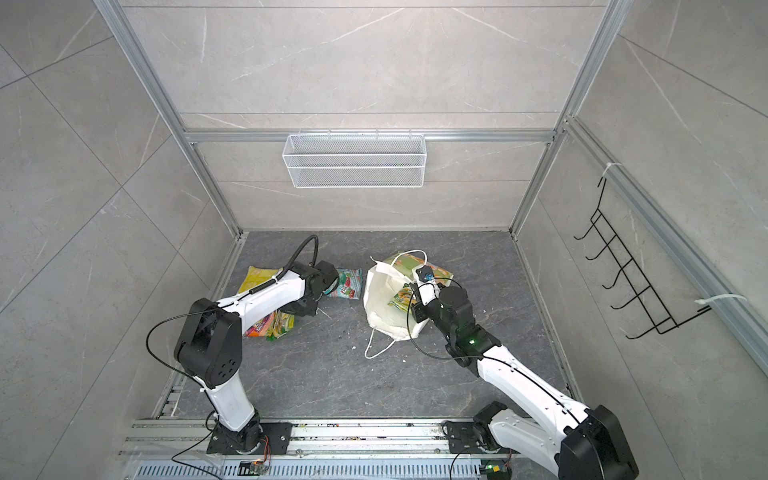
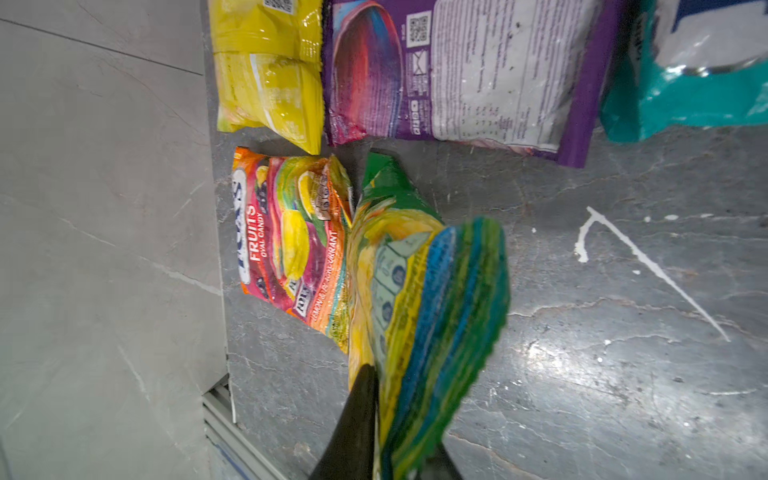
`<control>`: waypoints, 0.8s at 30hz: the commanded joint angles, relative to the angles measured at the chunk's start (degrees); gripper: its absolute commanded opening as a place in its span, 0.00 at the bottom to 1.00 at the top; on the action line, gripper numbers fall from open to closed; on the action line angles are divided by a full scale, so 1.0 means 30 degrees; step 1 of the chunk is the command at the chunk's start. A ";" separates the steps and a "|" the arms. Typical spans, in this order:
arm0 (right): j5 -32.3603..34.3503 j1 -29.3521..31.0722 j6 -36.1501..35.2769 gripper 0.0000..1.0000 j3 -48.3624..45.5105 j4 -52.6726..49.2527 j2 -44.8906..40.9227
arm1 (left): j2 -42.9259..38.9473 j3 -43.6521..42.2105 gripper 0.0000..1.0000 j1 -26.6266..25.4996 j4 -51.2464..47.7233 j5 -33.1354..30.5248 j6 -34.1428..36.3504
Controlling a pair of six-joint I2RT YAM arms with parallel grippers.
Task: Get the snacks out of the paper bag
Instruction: 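Lower the green packet beside the red packet and open the left gripper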
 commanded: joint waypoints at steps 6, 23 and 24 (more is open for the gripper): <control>-0.0068 -0.0085 0.0281 0.00 -0.0226 0.0396 -0.0308 | -0.1654 0.0133 0.29 -0.0004 0.0890 0.1288 0.0546; -0.0081 -0.0104 0.0312 0.00 -0.0219 0.0390 -0.0279 | -0.4589 -0.2519 0.41 -0.0050 0.7154 0.5443 0.2132; -0.0061 -0.0088 0.0307 0.00 -0.0219 0.0397 -0.0279 | -0.4569 -0.2683 0.41 -0.0047 0.7431 0.5678 0.2230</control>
